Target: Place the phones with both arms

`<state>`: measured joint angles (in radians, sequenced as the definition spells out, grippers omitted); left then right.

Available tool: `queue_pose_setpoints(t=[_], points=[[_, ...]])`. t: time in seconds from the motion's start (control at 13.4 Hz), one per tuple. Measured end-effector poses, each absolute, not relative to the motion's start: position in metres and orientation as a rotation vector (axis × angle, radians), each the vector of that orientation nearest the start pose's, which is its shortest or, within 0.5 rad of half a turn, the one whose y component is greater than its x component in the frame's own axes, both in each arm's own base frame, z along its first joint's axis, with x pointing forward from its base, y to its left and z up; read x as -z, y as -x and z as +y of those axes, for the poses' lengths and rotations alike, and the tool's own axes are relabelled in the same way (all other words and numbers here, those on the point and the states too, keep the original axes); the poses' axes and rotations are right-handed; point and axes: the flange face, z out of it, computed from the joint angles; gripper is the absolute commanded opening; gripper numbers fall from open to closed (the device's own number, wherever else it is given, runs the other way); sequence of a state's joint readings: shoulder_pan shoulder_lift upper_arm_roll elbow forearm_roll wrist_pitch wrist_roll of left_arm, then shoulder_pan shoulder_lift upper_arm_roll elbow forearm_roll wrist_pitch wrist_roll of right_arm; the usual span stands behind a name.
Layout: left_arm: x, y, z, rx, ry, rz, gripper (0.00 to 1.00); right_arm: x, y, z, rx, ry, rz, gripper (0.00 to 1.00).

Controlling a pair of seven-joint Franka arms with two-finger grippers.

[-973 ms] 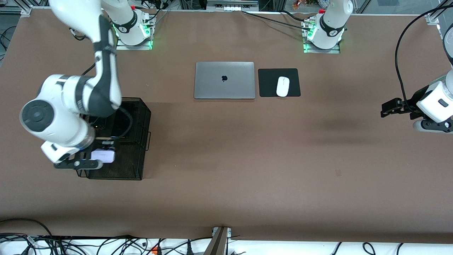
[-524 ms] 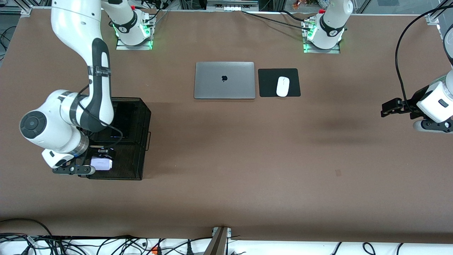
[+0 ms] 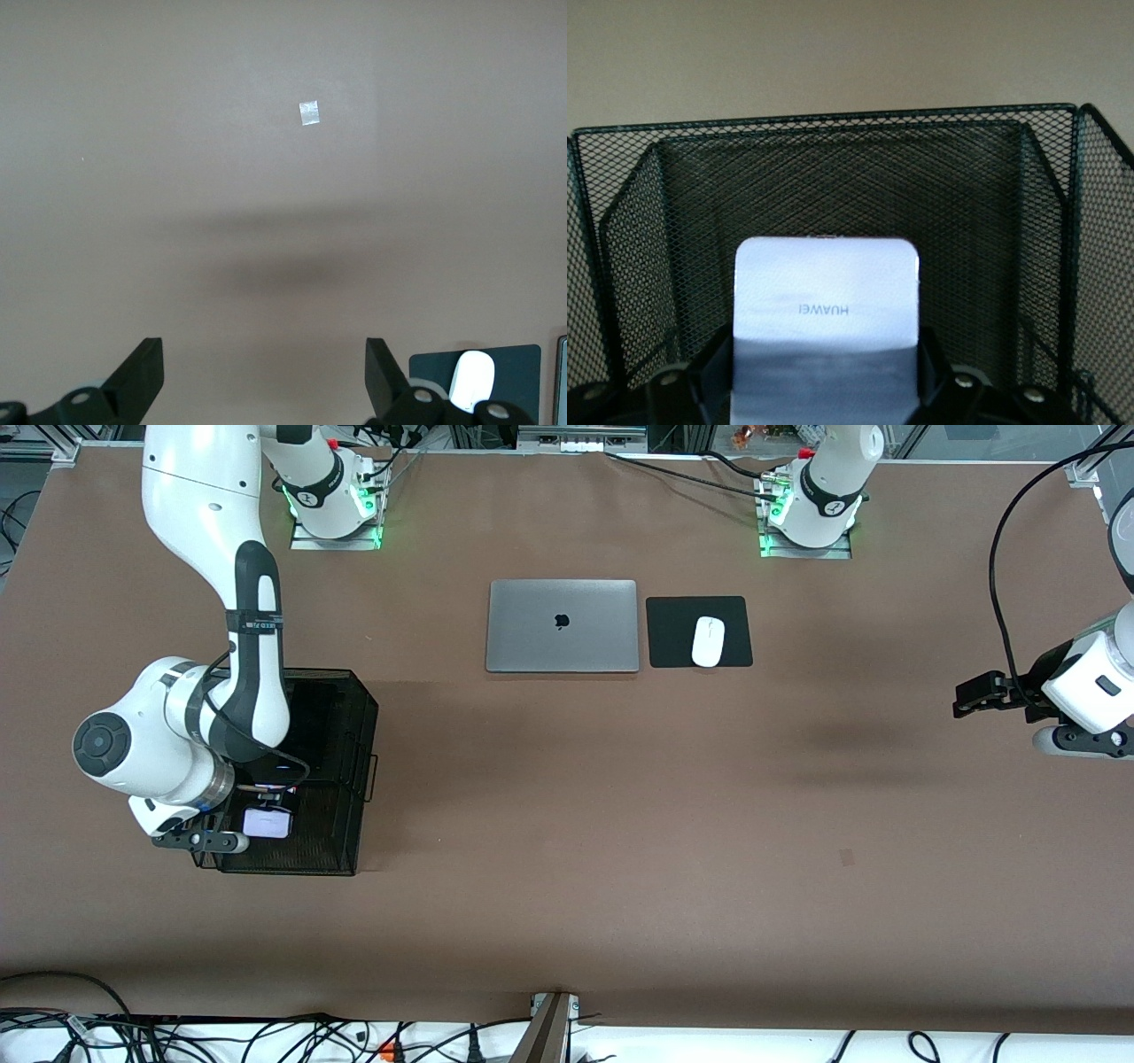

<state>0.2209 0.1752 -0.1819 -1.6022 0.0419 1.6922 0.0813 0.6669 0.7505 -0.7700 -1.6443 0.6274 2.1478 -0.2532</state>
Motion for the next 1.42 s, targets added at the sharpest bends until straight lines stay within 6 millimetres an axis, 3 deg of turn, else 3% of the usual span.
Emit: queue_pose_setpoints(t=[0.3, 0.52, 0.67, 0.97, 1.2, 1.42], points=[[-0.519, -0.606, 0.036, -0.131, 3.134, 0.072, 1.00, -0.275, -0.685, 0.029, 0.050, 3.108, 0.100, 0.99], [-0.519, -0.606, 0.036, -0.131, 3.134, 0.072, 1.00, -0.301, -0.693, 0.033, 0.098, 3.092, 0.084, 0.99], [-0.519, -0.606, 0.036, -0.131, 3.134, 0.073, 1.00, -0.332, -0.696, 0.028, 0.067, 3.073, 0.081, 0.99], [-0.519, -0.606, 0.036, -0.132, 3.134, 0.072, 1.00, -0.416, -0.689, 0.022, -0.035, 3.026, 0.123, 0.99], [-0.518, -0.606, 0.036, -0.132, 3.134, 0.072, 1.00, -0.479, -0.665, 0.029, -0.069, 3.016, 0.141, 0.99], [-0.518, -0.606, 0.036, -0.133, 3.134, 0.072, 1.00, -0.522, -0.637, 0.033, -0.139, 3.016, 0.172, 0.99]])
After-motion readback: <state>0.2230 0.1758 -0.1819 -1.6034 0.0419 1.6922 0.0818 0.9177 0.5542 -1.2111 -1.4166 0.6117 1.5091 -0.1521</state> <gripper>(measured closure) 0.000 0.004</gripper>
